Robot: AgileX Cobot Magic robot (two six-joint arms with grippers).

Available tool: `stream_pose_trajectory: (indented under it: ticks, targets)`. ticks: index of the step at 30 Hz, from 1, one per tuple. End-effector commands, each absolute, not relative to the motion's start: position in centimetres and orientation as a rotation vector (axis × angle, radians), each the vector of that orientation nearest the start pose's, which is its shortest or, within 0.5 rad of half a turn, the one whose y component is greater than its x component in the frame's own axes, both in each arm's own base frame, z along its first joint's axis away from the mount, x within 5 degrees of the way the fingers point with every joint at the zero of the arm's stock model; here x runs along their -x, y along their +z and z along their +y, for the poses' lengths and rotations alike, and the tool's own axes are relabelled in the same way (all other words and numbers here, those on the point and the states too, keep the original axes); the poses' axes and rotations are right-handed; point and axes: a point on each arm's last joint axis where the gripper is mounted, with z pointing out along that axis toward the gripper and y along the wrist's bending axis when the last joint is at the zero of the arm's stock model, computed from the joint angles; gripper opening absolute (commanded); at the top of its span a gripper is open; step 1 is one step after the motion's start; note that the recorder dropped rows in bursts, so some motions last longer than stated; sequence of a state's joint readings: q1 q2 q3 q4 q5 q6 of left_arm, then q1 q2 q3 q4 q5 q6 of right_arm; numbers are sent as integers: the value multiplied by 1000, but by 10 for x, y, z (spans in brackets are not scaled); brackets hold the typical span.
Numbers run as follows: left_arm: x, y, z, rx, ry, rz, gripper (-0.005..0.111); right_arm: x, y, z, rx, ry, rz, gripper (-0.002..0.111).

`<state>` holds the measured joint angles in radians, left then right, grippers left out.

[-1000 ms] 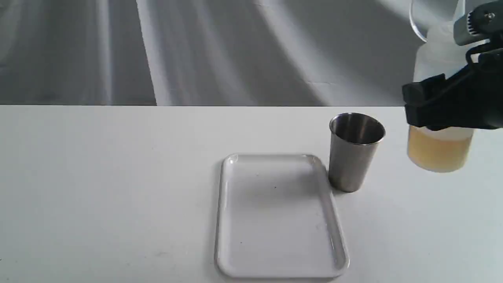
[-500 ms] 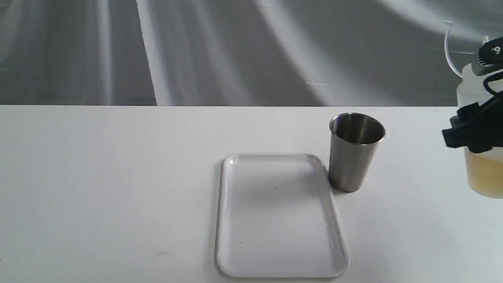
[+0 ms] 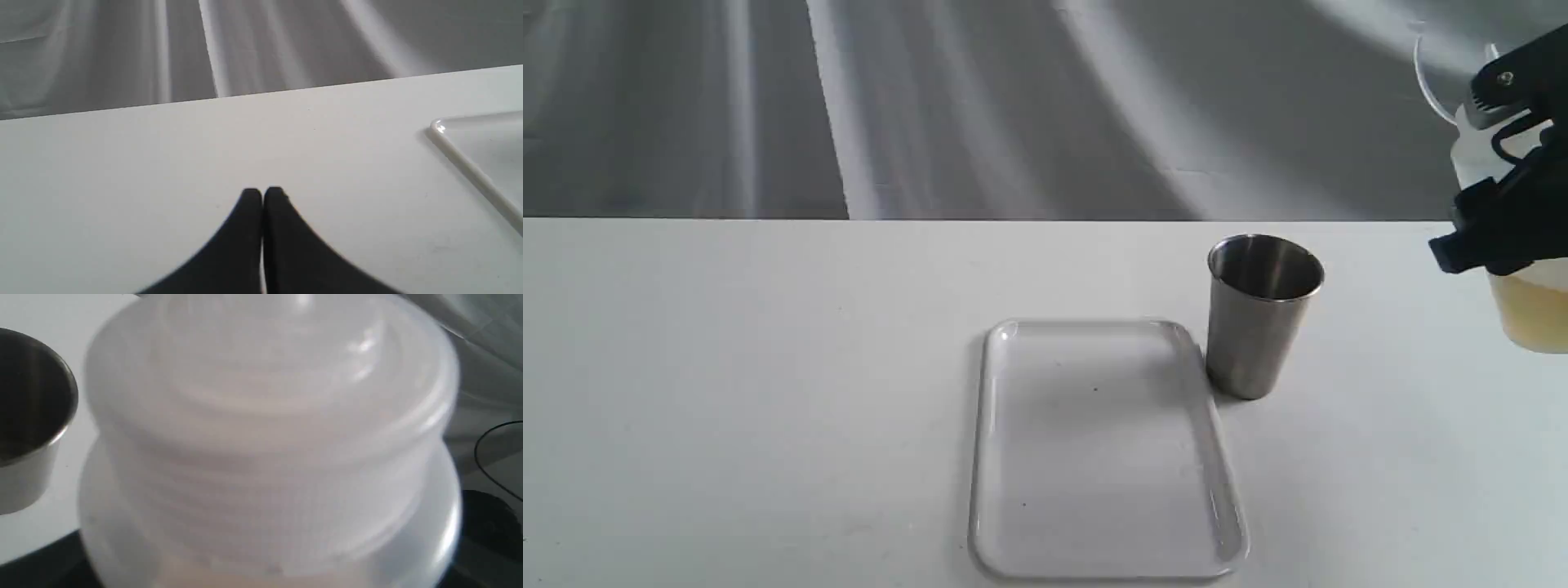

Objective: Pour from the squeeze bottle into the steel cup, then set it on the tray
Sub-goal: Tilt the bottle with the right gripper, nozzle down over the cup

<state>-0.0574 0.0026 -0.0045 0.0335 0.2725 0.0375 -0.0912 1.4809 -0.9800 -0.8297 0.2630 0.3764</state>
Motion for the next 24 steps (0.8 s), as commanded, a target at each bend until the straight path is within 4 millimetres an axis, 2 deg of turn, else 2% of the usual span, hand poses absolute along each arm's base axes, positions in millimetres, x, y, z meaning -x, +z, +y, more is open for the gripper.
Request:
stream_pose_trajectory:
  ticks: [1, 8, 14, 17, 24]
  targets:
    - [-55, 189, -3, -105, 9, 1746, 0, -329, 278, -44, 324, -502, 2142, 3]
    - [-55, 189, -3, -105, 9, 1746, 0, -339, 255, -47, 415, -550, 2198, 3]
    - [-55, 189, -3, -108, 10, 1746, 0, -343, 247, -49, 498, -607, 2209, 3]
    - [-55, 189, -3, -108, 10, 1746, 0, -349, 247, -52, 508, -651, 2217, 3]
    - [-55, 189, -3, -105, 8, 1746, 0, -375, 264, -53, 564, -740, 2143, 3]
